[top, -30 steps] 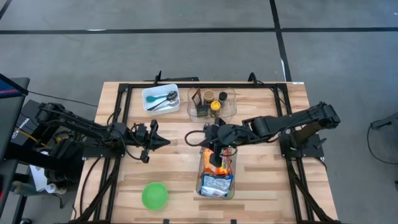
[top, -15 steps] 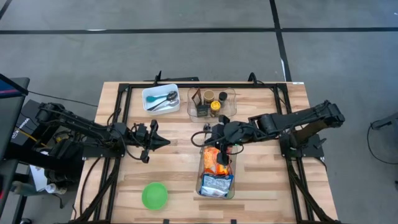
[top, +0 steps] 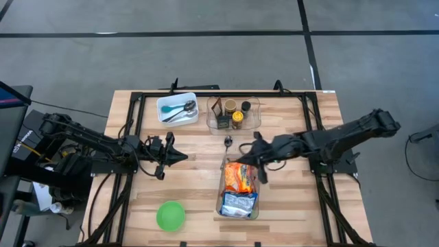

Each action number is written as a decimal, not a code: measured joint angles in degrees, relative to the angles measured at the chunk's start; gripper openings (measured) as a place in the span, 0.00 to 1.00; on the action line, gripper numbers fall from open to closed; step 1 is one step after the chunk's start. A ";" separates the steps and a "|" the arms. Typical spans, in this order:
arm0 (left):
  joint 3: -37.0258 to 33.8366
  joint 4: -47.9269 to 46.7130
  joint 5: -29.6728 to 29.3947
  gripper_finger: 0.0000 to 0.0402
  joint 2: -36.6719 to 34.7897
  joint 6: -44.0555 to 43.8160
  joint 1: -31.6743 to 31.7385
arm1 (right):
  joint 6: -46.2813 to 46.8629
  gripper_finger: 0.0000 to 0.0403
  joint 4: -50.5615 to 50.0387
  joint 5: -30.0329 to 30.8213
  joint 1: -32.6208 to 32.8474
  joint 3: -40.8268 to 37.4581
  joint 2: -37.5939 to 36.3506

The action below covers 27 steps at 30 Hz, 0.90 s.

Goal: Pick & Place Food Item
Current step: Put the black spoon into the white bin

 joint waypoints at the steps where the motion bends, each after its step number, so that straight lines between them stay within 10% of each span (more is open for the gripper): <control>1: 0.00 0.00 0.00 0.00 0.02 0.00 0.00 | 0.56 0.00 1.64 0.00 0.00 -1.94 -1.50; 27: 0.00 0.09 -0.02 0.00 0.02 0.04 0.00 | -3.98 0.00 3.26 0.26 -3.62 -23.38 -41.16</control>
